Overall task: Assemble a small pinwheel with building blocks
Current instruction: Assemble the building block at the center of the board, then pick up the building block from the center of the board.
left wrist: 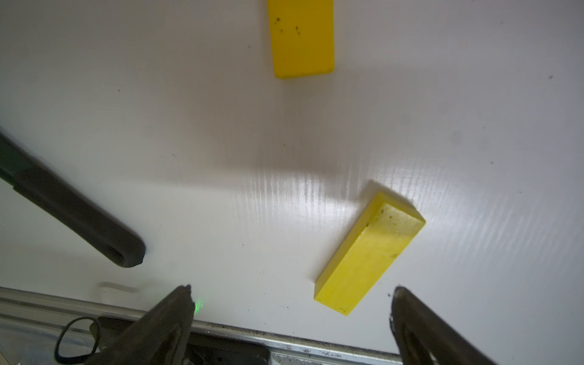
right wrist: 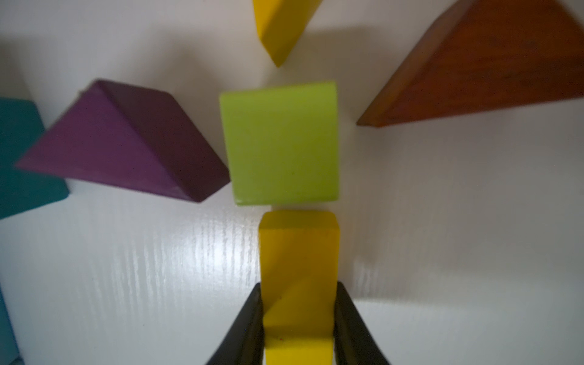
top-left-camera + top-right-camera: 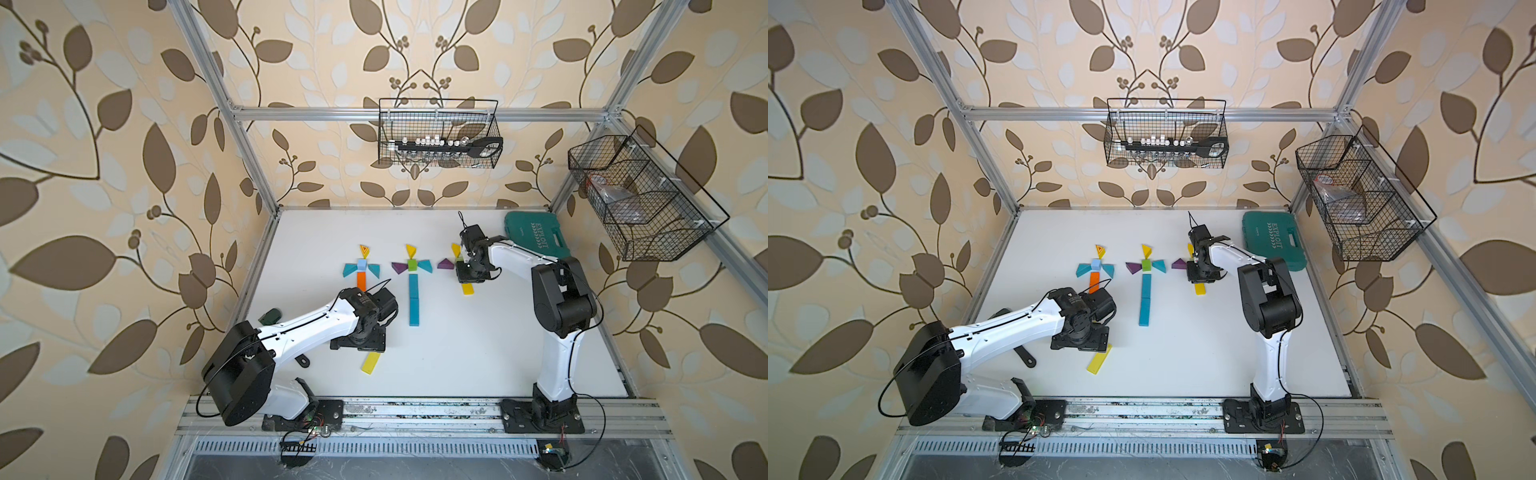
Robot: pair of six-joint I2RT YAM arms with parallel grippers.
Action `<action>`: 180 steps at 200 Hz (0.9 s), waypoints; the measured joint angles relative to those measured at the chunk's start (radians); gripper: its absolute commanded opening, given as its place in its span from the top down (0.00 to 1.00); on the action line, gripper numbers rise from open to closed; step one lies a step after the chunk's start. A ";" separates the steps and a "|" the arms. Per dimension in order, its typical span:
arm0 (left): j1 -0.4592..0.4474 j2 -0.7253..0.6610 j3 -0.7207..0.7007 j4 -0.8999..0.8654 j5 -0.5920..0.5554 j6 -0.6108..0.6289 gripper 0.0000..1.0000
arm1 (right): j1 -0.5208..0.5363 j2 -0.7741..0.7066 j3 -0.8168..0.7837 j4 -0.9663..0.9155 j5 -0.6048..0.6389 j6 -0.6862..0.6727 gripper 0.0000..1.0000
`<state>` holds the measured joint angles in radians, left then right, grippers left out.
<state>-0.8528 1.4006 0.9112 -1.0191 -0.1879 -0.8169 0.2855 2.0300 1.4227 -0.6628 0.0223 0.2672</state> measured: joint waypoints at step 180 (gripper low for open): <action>-0.059 0.196 0.045 0.044 0.010 0.027 0.24 | -0.134 -0.595 -0.310 -0.030 -0.111 0.051 0.32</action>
<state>-0.9119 1.5967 0.9558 -0.9749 -0.1776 -0.7895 0.1520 1.4349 1.1130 -0.6930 -0.0891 0.3180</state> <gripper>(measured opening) 0.804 0.679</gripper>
